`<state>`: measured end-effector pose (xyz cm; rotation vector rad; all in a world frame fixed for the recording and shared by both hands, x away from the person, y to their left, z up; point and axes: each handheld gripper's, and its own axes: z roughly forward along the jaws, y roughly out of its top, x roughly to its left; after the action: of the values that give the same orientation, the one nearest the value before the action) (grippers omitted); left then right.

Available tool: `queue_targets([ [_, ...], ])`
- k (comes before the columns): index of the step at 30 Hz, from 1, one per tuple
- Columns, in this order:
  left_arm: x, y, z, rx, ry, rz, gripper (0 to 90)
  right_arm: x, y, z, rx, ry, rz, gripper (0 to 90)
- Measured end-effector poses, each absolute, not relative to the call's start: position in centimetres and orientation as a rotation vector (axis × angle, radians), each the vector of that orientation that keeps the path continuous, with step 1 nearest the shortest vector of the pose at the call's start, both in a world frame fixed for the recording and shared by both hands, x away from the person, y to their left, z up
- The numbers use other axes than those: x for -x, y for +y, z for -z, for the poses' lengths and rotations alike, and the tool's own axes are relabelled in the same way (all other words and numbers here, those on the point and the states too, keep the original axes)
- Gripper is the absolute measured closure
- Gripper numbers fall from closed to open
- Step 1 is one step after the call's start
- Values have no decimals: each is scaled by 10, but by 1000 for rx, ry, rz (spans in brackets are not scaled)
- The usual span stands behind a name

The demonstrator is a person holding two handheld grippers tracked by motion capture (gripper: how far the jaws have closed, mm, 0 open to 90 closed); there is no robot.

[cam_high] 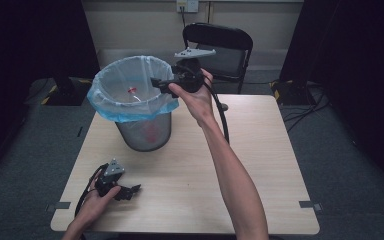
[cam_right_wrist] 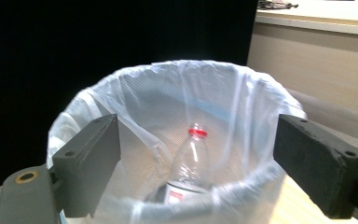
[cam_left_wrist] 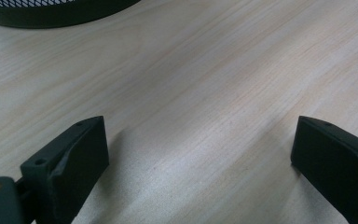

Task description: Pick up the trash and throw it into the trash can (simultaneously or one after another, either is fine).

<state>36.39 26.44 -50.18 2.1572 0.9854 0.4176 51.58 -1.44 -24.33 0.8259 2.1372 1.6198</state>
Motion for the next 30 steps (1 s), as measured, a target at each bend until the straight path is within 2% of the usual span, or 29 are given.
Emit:
queue_targets([
  [13,-364,264,502,-2161,987,-415,34,-501,-59,250,-875,2097,-1581,145],
  [30,-364,264,502,-2161,987,-416,34,-477,-107,292,-1019,2098,-1497,147],
])
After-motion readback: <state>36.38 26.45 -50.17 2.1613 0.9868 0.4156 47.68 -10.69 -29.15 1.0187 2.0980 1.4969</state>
